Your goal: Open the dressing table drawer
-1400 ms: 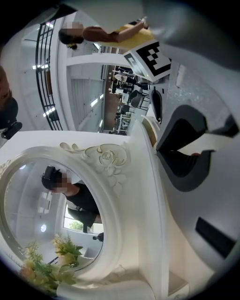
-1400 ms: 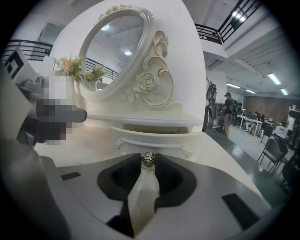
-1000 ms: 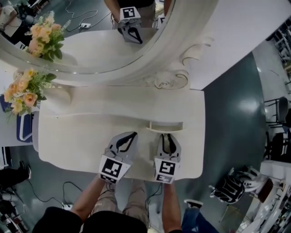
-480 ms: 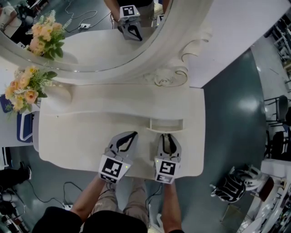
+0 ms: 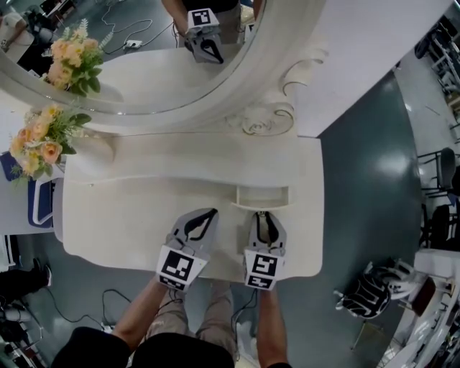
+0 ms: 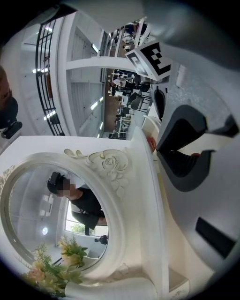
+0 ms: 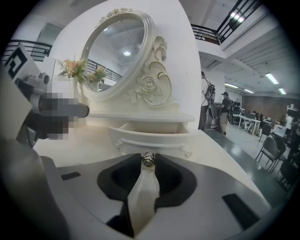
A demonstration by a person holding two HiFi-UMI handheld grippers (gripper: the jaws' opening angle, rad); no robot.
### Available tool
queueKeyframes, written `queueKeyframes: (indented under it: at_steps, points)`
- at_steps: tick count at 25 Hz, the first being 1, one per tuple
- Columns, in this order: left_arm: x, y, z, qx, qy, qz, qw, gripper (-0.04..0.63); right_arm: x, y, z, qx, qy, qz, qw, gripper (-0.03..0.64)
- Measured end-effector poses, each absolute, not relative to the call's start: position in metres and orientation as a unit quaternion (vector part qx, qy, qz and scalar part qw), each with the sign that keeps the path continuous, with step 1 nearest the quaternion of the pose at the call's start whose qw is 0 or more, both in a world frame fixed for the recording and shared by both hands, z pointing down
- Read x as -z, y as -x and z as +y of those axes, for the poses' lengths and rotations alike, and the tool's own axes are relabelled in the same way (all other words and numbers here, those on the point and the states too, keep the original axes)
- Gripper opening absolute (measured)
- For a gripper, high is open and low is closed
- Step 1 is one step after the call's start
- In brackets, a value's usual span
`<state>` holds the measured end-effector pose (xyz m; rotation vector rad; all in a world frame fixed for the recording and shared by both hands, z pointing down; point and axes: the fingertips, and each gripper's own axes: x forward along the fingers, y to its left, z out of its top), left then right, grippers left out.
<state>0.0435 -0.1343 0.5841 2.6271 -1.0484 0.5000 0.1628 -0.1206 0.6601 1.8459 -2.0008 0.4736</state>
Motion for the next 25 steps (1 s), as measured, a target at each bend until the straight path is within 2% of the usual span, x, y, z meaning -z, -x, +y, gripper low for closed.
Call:
queueKeyframes:
  at_steps: [11,12,15,25]
  points:
    - [-0.580,-0.045,-0.135,-0.173,-0.911,-0.354,0.121,-0.002,-0.662,-0.165,-0.116,-0.174,-0.667,-0.697,0.195,0.097]
    - [-0.580,-0.046,-0.135,-0.172,-0.912,-0.352,0.119,0.000,-0.661,-0.164,-0.116,-0.175,-0.668,-0.698,0.191,0.106]
    - [-0.577,-0.046,-0.136,-0.171,-0.914,-0.349,0.112,0.000,-0.660,-0.163,-0.115,-0.181,-0.664,-0.703,0.176,0.226]
    - [-0.571,-0.052,-0.133,-0.171,-0.919,-0.336,0.116,0.000,-0.652,-0.173,-0.107,-0.183,-0.677,-0.691,0.174,0.239]
